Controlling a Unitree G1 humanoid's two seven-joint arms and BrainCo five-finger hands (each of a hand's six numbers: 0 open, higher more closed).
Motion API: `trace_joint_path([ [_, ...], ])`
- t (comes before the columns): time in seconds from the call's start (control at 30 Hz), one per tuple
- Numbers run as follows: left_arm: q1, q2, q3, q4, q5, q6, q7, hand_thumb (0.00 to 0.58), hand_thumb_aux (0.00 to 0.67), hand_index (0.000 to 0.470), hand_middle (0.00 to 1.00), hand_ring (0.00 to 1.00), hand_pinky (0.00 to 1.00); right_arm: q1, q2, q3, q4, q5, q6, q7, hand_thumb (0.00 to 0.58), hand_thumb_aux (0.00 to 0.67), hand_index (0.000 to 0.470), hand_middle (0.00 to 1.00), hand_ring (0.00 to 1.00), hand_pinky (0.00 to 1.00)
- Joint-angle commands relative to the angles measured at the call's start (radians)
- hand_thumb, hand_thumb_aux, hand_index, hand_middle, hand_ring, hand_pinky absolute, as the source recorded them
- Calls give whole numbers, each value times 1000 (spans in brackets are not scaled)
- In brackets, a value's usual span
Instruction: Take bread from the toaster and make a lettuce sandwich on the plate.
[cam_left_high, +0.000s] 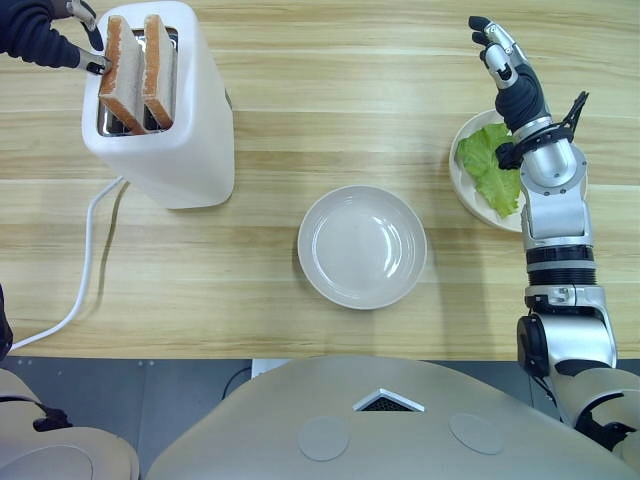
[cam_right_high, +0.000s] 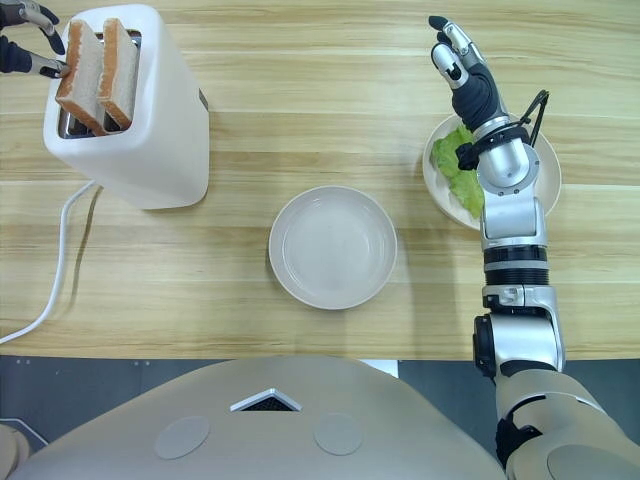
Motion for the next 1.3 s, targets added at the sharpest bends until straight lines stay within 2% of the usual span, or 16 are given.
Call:
trace_joint_path([
  [0.03,-4,-10,-14,11,0,10,-12,456,360,253,0,0,0,9,-3,4,-1,-9,13,2,0,0,0,0,0,0],
  [0.43,-18,6,2,3,-9,17,-23,445,347,243,0,0,0,7,-3,6,7,-14,14,2,0,0,0,0,0,0],
  [0.83,-8,22,28,-13,-27,20,-38,464,370,260,0,0,0,8,-6,6,14,-18,11,0,0,0,0,0,0,0],
  [1.3,5,4,20,-37,-58,45,-52,462,368,258,0,0,0,0,-6,7,30,-33,2,-5,0,0,0,0,0,0],
])
